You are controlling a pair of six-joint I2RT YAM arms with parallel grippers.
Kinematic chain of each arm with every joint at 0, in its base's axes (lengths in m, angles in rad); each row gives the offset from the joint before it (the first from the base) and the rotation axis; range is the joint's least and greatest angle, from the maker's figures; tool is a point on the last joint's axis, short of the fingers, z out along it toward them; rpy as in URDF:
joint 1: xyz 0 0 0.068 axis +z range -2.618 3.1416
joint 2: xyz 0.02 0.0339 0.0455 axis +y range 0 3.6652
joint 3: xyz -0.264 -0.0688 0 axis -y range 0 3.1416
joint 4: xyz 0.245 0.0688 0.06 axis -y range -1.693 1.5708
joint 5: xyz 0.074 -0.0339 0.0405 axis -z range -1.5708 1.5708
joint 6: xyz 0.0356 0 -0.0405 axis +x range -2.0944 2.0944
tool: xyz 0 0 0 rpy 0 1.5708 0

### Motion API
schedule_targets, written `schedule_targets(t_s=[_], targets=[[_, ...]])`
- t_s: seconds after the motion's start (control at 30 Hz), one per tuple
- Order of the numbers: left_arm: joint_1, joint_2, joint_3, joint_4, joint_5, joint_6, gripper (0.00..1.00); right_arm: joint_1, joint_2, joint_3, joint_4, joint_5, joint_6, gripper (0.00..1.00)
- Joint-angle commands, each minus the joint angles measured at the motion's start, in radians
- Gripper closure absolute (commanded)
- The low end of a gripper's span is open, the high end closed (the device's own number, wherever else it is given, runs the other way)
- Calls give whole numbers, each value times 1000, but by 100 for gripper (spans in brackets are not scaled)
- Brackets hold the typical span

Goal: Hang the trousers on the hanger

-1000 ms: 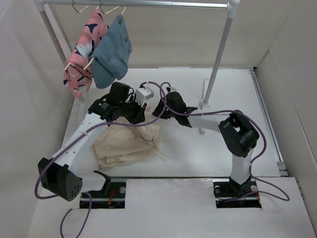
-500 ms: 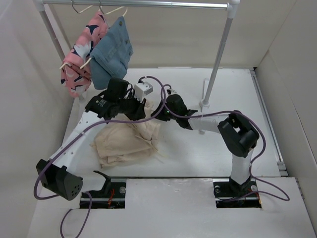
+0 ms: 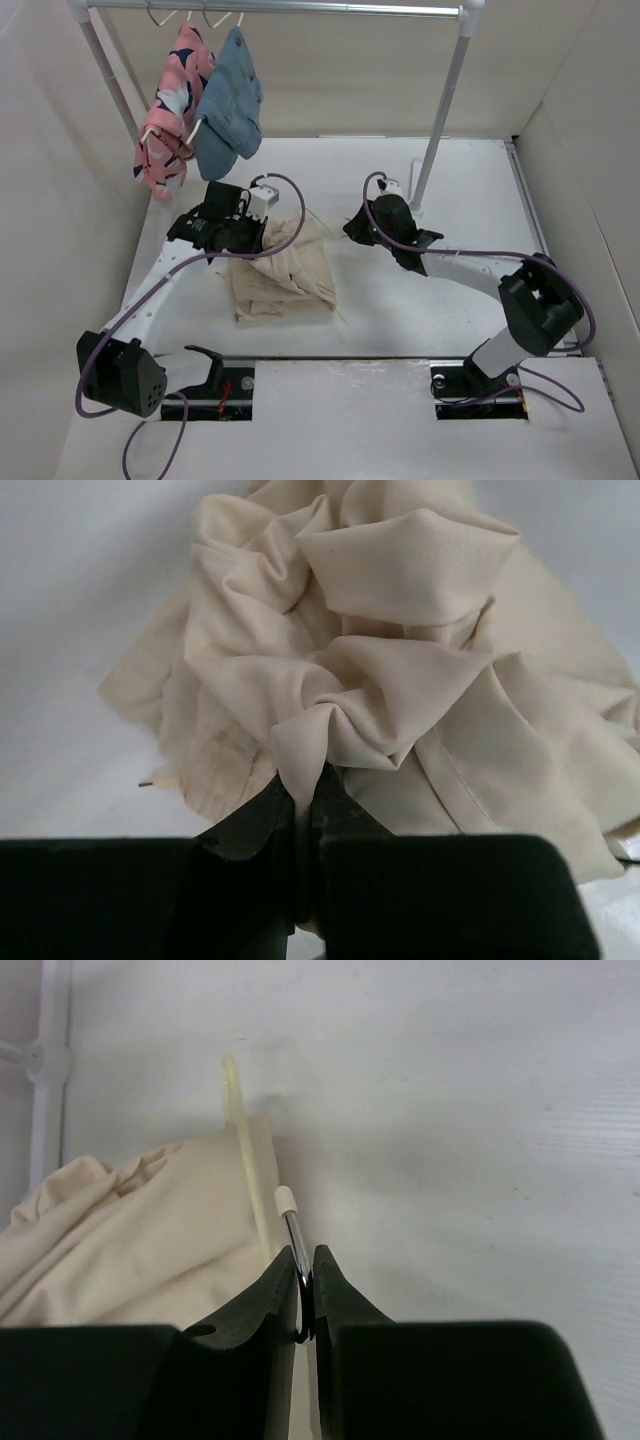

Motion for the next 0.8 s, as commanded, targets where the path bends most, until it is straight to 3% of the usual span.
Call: schedule_targets(t_s=[0.0, 0.07, 0.1, 0.13, 0.23, 0.27, 0.37, 0.4, 0.47, 0.77], targets=[[48, 34, -16, 82, -147, -5, 100, -4, -50, -33, -110, 136, -119, 100], [57, 77, -16, 73, -147, 36, 97, 7, -91, -33, -131, 176, -142, 100], [57, 92, -16, 73, -147, 36, 88, 7, -106, -33, -144, 188, -142, 100], [57, 109, -7, 49, -129, 56, 66, 7, -119, -33, -144, 197, -157, 100], [19, 146, 2, -3, -60, 128, 45, 32, -148, -9, -164, 206, -186, 100], [19, 146, 16, -14, -25, 152, 32, 44, -148, 3, -173, 206, -186, 100], [-9, 146, 102, -48, 113, 203, 17, 55, -148, 3, -173, 197, -186, 100], [-27, 146, 128, -48, 127, 212, 7, 55, -148, 3, -173, 197, -176, 100], [-67, 155, 189, -7, 127, 212, 1, 64, -148, 3, -173, 197, -176, 100], [-168, 480, 371, 78, 100, 203, 1, 64, -125, 12, -173, 188, -166, 100]])
